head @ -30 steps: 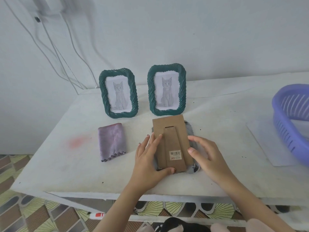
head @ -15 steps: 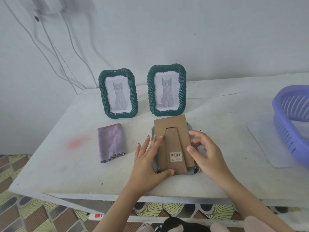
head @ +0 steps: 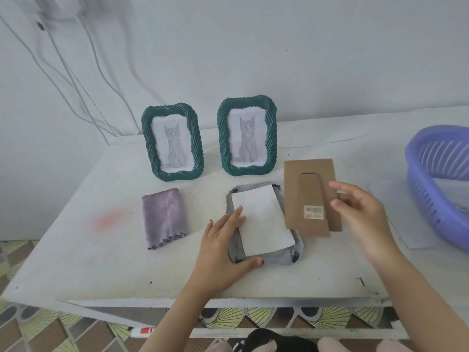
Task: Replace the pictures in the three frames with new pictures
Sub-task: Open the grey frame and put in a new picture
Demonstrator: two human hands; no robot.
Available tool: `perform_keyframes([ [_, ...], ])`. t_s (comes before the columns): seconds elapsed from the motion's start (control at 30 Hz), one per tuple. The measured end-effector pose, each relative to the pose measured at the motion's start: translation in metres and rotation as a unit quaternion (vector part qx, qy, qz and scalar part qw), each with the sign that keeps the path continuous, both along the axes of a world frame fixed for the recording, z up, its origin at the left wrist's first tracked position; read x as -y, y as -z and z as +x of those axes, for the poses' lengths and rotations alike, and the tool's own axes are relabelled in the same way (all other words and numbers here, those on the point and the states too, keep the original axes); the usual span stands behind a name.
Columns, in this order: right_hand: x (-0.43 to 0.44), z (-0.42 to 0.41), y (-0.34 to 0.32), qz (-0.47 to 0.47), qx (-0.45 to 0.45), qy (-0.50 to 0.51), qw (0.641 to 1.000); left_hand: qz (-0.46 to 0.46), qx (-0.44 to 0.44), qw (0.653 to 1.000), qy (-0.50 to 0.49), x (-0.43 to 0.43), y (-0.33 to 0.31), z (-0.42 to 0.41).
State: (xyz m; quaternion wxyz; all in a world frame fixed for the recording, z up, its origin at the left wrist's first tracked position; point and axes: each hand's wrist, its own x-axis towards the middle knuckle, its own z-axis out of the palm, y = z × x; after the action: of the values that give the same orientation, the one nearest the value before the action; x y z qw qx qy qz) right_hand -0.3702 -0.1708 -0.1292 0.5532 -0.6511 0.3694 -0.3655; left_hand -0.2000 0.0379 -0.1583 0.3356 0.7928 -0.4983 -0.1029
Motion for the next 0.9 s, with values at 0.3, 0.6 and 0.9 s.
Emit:
perform_keyframes([
  [0.3,0.019,-0.02,0.01,-0.126,-0.259,0.047,0.957,-0.008,-0.015,1.0,-0.009,0.003,-0.002,0.006],
  [0.6,-0.031,0.015,0.002,-0.263,-0.186,-0.034,0.946,-0.012,-0.036,0.999,-0.025,0.006,-0.005,0.005],
  [0.9,-0.052,0.037,0.014,-0.267,-0.234,-0.118,0.927,-0.01,-0.057,0.998,-0.025,0.006,-0.005,0.004],
])
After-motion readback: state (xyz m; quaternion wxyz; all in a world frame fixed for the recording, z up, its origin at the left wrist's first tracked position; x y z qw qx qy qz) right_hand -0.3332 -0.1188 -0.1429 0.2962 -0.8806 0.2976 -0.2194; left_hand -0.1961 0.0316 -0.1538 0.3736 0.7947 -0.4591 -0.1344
